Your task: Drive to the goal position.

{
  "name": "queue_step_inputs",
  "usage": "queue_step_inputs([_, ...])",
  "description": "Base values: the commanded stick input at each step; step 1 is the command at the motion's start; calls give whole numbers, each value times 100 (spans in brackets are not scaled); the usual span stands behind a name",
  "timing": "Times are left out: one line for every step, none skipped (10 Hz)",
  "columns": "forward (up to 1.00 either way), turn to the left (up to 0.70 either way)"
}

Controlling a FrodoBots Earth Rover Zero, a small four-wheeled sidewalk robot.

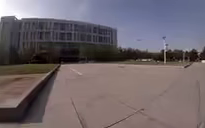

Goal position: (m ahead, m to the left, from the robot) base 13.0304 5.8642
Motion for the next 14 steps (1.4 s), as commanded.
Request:
queue_step_inputs([100, 1])
queue_step_inputs([100, 1])
queue_step_inputs([100, 1])
queue_step_inputs([100, 1])
queue_step_inputs([100, 1])
queue_step_inputs([100, 1])
queue_step_inputs([100, 1])
queue_step_inputs([100, 1])
queue_step_inputs([100, 1])
queue_step_inputs([100, 1])
queue_step_inputs([100, 1])
queue_step_inputs([100, 1])
queue_step_inputs([100, 1])
queue_step_inputs([100, 1])
